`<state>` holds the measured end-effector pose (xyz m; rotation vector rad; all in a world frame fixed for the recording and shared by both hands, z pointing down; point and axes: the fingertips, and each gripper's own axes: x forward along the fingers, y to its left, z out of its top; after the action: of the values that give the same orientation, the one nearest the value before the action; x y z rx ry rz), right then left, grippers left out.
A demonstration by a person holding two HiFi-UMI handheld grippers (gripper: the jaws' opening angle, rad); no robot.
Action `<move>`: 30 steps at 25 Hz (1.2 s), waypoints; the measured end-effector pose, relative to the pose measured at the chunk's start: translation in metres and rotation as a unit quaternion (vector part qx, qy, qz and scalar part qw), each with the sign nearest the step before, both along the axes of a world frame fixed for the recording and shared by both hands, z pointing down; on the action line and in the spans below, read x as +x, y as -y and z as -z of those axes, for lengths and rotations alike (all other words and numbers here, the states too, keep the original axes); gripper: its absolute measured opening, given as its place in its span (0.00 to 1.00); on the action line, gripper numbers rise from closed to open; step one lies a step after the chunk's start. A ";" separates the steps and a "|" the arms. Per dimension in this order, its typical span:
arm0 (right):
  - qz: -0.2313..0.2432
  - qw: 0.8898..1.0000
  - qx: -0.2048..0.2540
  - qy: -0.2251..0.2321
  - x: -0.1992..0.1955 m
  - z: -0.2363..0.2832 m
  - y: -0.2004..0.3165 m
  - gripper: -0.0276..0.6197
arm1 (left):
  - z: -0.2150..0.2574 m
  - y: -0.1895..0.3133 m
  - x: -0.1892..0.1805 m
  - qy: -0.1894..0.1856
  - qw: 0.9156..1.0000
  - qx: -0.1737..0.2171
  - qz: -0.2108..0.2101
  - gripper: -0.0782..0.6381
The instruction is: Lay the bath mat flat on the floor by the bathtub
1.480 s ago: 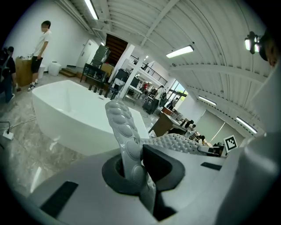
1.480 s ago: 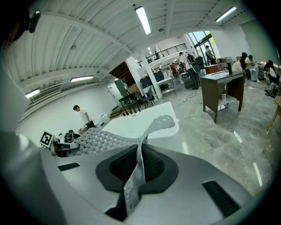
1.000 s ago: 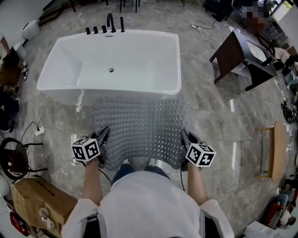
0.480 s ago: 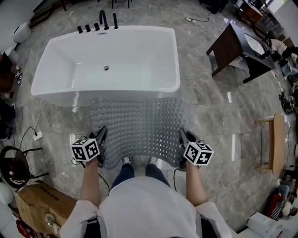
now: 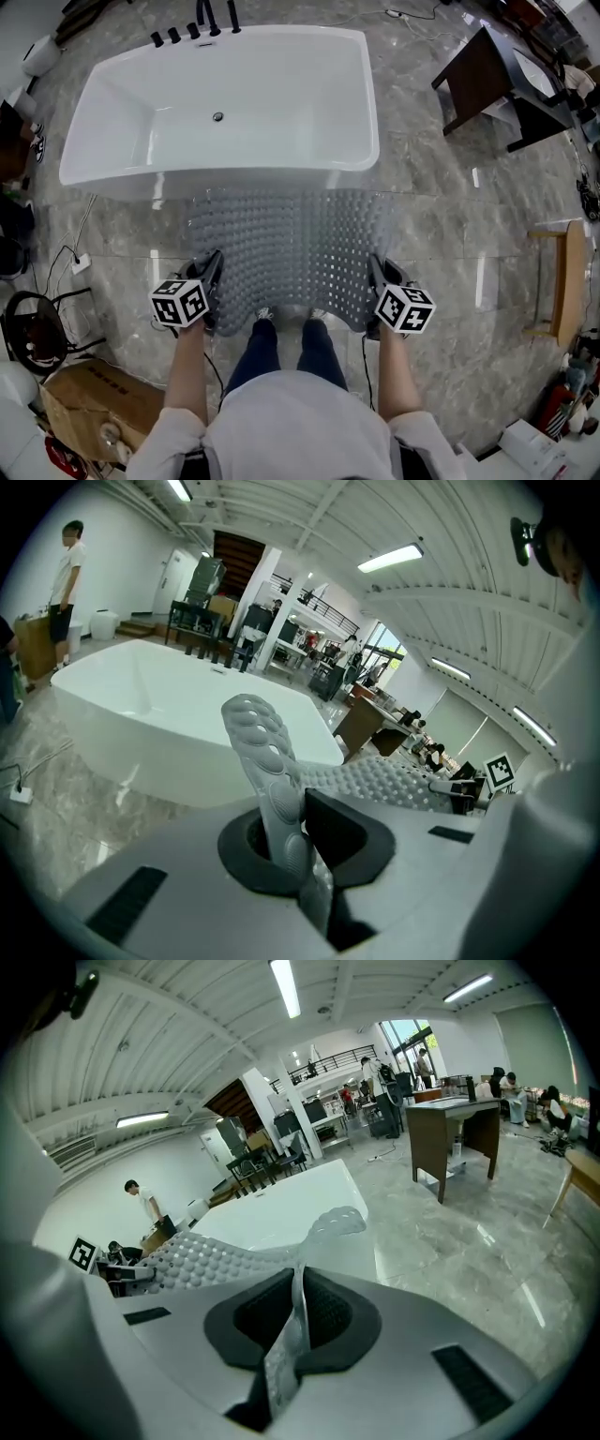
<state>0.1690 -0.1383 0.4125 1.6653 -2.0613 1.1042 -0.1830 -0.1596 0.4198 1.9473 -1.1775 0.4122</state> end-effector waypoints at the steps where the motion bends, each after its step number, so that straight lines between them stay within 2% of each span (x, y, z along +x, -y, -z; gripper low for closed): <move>1: -0.001 1.000 -0.003 -0.001 -0.001 -0.005 0.002 0.10 | -0.005 0.002 0.000 0.003 1.000 -0.002 -0.002 0.17; 8: 0.001 1.000 -0.013 -0.014 -0.009 -0.040 0.012 0.10 | -0.042 0.016 0.002 0.012 1.000 -0.018 -0.004 0.17; 13: 0.001 1.000 -0.020 -0.021 -0.007 -0.064 0.016 0.10 | -0.066 0.021 0.007 0.003 1.000 -0.029 -0.001 0.17; 24: 0.005 0.998 -0.041 -0.042 0.003 -0.131 0.026 0.10 | -0.134 0.027 0.018 0.029 0.998 -0.049 -0.016 0.17; 30: 0.003 0.998 -0.051 -0.048 0.010 -0.176 0.030 0.10 | -0.180 0.031 0.020 0.036 0.997 -0.061 -0.009 0.17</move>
<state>0.1791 -0.1686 0.5888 1.6301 -1.9160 1.0861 -0.1632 -0.1908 0.6000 1.8523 -1.1528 0.5564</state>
